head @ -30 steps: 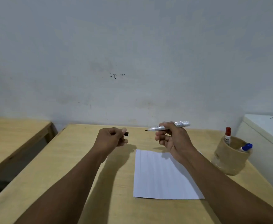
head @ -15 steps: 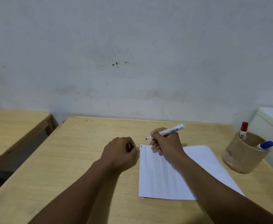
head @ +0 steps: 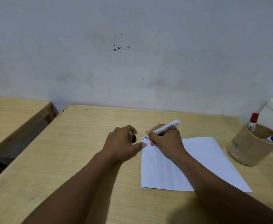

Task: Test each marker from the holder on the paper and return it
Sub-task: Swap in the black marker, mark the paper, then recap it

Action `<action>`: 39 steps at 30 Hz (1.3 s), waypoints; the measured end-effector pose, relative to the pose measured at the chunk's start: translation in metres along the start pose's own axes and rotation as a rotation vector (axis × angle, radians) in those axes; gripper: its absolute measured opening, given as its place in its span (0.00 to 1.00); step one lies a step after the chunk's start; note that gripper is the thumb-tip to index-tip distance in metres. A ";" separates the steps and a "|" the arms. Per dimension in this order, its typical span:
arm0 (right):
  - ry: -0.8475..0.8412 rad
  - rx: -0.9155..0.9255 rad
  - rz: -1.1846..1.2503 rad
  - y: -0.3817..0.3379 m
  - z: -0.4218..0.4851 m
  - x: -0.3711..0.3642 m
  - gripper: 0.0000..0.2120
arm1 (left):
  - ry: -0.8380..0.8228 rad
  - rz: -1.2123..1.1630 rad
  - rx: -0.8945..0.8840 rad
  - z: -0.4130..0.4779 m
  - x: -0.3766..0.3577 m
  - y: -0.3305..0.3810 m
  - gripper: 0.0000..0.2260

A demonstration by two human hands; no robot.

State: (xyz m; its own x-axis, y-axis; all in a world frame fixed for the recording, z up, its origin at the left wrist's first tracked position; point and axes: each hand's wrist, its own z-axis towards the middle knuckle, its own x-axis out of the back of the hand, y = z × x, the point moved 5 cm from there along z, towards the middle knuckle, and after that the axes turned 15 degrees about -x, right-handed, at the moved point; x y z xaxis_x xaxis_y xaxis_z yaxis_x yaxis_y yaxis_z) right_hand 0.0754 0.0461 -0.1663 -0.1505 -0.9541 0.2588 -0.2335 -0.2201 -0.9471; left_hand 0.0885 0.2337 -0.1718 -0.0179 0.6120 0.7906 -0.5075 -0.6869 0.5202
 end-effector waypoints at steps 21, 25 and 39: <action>-0.024 -0.068 0.123 -0.001 0.005 0.003 0.06 | -0.015 -0.127 0.105 0.001 0.006 0.000 0.21; -0.027 -0.208 0.342 -0.010 0.005 0.012 0.05 | -0.019 -0.385 0.120 0.000 0.015 0.000 0.05; -0.103 -0.194 0.699 -0.076 -0.032 0.103 0.06 | 0.116 -1.095 0.183 0.071 0.023 0.096 0.10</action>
State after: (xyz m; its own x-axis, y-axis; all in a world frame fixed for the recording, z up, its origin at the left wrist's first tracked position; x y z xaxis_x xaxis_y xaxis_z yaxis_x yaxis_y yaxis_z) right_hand 0.0466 -0.0287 -0.0618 -0.2373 -0.8751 -0.4217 -0.2835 0.4777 -0.8316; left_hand 0.1004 0.1542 -0.0802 0.2760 0.9488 -0.1538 -0.1642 0.2042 0.9651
